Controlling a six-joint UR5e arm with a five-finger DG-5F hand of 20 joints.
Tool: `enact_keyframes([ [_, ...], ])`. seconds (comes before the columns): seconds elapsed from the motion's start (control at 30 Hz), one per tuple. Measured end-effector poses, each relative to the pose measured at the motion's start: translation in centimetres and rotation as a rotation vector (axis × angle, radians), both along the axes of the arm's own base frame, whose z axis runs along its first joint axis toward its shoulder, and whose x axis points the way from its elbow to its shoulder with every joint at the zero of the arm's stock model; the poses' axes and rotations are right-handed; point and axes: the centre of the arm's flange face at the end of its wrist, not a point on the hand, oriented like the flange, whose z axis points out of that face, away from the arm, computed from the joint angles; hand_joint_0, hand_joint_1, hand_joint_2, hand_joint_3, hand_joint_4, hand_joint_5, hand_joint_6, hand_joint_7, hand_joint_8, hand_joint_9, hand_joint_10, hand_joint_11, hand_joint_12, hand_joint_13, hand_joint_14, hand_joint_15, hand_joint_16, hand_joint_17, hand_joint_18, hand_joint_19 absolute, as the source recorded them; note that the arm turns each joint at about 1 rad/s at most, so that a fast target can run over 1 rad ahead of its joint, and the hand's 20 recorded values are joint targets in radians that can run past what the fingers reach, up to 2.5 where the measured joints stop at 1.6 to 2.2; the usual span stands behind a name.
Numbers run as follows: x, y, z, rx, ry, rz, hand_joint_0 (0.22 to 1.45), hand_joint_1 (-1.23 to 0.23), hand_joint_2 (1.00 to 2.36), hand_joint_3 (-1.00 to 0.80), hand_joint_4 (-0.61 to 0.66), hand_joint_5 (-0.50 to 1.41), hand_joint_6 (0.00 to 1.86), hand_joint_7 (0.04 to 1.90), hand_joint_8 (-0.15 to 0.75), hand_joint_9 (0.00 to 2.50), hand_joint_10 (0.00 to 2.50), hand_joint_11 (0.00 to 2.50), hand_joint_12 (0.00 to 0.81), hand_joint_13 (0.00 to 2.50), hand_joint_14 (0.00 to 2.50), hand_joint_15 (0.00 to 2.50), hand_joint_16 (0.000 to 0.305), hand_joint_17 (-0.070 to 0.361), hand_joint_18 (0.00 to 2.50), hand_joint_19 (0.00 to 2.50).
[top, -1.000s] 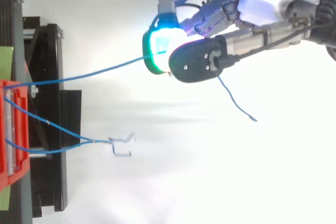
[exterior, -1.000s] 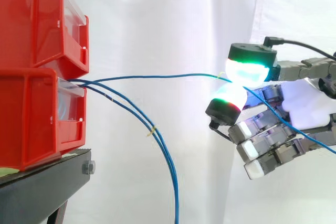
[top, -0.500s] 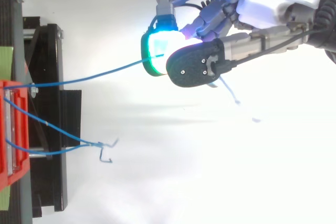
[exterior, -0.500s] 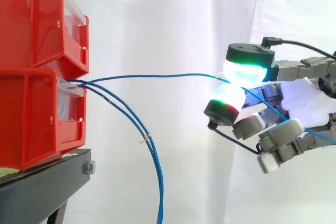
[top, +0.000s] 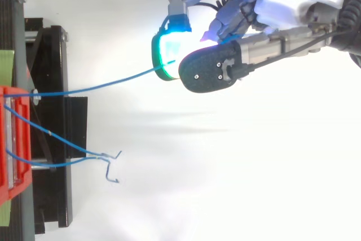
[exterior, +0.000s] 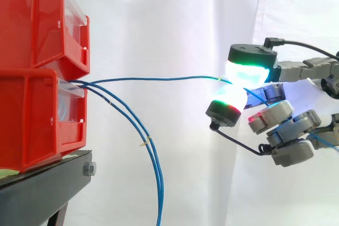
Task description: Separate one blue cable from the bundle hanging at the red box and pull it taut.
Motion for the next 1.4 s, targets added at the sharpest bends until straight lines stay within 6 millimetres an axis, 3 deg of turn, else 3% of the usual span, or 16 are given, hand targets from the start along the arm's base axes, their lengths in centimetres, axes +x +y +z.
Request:
enact_keyframes([
  [0.07,0.0,0.02,0.0,0.0,0.0,0.0,0.61,-0.73,1.02,-0.09,0.0,-0.16,0.86,1.18,0.286,1.1,0.83,1.58,0.364,1.03,2.19,1.42,0.043,0.098,1.34,1.38],
  [0.23,-0.01,0.04,-0.03,0.0,0.001,0.0,0.62,-0.73,1.02,-0.09,0.01,-0.16,0.86,1.18,0.275,1.11,0.96,1.59,0.362,1.01,2.34,1.46,0.042,0.095,1.39,1.45],
  [1.4,-0.01,0.05,-0.02,0.0,0.001,0.0,0.63,-0.74,1.02,-0.09,0.01,-0.15,0.86,1.2,0.276,1.12,0.98,1.62,0.365,1.02,2.32,1.51,0.041,0.093,1.38,1.43],
])
